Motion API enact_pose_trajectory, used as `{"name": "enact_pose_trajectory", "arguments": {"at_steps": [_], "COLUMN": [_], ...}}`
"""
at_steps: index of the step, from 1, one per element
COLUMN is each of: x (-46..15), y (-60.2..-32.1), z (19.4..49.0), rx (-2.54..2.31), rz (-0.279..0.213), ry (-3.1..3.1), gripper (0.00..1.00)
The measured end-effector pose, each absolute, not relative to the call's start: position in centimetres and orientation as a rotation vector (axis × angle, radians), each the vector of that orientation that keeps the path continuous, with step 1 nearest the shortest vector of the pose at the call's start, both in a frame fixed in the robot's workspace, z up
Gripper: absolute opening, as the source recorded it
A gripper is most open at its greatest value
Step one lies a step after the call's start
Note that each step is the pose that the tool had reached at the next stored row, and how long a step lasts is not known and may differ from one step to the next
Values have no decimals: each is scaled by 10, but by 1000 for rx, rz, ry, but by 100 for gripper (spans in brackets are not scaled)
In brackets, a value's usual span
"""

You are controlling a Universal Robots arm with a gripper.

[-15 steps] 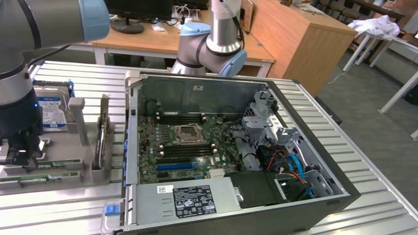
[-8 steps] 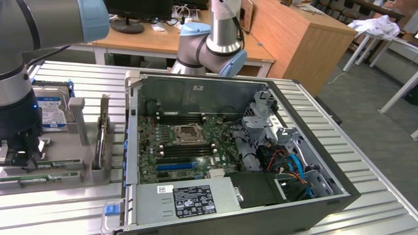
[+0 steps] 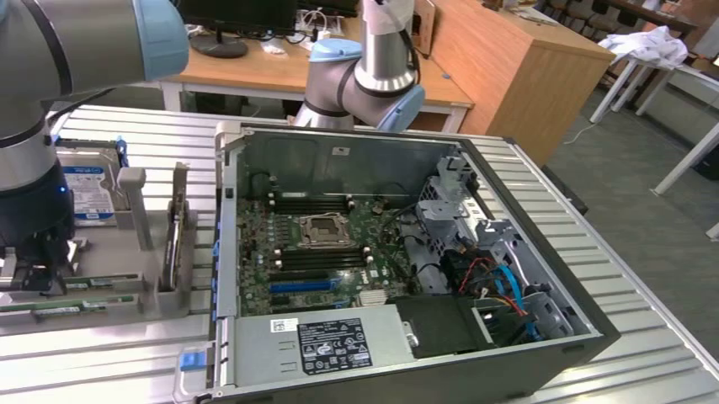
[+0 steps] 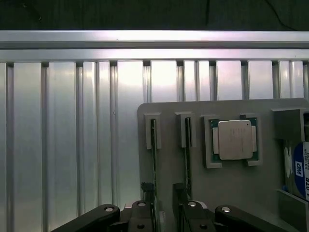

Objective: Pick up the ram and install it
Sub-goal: 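Pick up the ram and move it above insertion slot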

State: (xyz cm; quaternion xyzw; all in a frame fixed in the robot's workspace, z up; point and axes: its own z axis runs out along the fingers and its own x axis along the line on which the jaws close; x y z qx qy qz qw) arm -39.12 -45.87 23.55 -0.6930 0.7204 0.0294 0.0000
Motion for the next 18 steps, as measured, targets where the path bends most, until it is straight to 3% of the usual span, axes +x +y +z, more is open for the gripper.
{"name": "enact_pose_trajectory", "arguments": {"at_steps": [18], "x": [-391], "y": [-460], "z": [219], "rx": [-2177], "rz": [92], "ry": [2263], "gripper": [30]}}
